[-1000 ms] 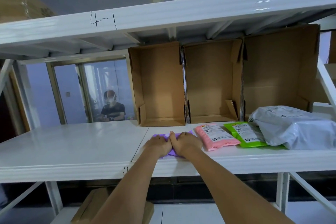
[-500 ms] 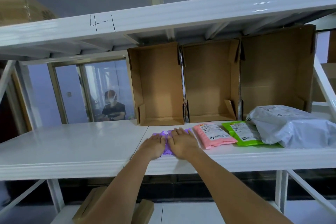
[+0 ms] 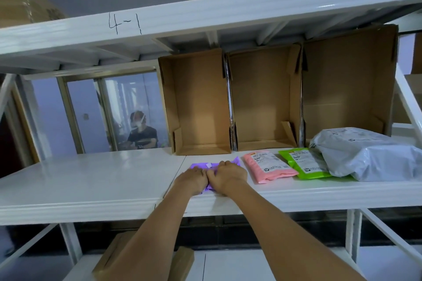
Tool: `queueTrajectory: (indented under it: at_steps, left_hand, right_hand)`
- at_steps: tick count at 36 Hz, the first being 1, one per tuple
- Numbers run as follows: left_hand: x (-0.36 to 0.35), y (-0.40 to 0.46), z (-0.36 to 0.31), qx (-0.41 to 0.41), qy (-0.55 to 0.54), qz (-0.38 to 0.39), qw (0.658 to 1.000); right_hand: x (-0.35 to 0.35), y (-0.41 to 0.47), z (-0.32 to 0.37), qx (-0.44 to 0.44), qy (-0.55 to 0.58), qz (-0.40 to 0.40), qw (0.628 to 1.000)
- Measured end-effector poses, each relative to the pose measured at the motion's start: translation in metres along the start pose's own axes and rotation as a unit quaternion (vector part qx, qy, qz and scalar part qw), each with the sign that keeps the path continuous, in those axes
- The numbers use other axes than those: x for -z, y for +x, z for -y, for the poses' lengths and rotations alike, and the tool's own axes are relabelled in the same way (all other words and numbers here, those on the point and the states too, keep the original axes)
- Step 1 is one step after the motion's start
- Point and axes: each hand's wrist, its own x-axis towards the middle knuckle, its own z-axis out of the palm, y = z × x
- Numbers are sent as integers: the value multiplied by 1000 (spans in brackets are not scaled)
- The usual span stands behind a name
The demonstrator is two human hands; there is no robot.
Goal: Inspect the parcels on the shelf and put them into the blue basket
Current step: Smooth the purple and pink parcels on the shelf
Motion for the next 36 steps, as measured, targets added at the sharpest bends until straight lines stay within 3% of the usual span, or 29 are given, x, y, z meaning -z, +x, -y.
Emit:
queueTrajectory:
  at_steps: [7, 13, 17, 24, 36]
  left_hand:
    - [5, 0, 2, 29, -33, 12, 999]
    - [10, 14, 0, -15, -91, -69, 993]
    - [1, 14, -5, -35, -111, 1, 993]
    - [-10, 27, 1, -17, -96, 57, 994]
    - [-8, 27, -2, -8, -76, 61, 995]
  right_hand:
    - [11, 10, -13, -13, 21, 57, 998]
    - [10, 11, -11, 58, 62, -47, 995]
    - [2, 15, -14, 96, 144, 28, 985]
    - [-2, 21, -17, 90, 151, 48, 983]
    - [-5, 21, -12, 32, 128, 34, 991]
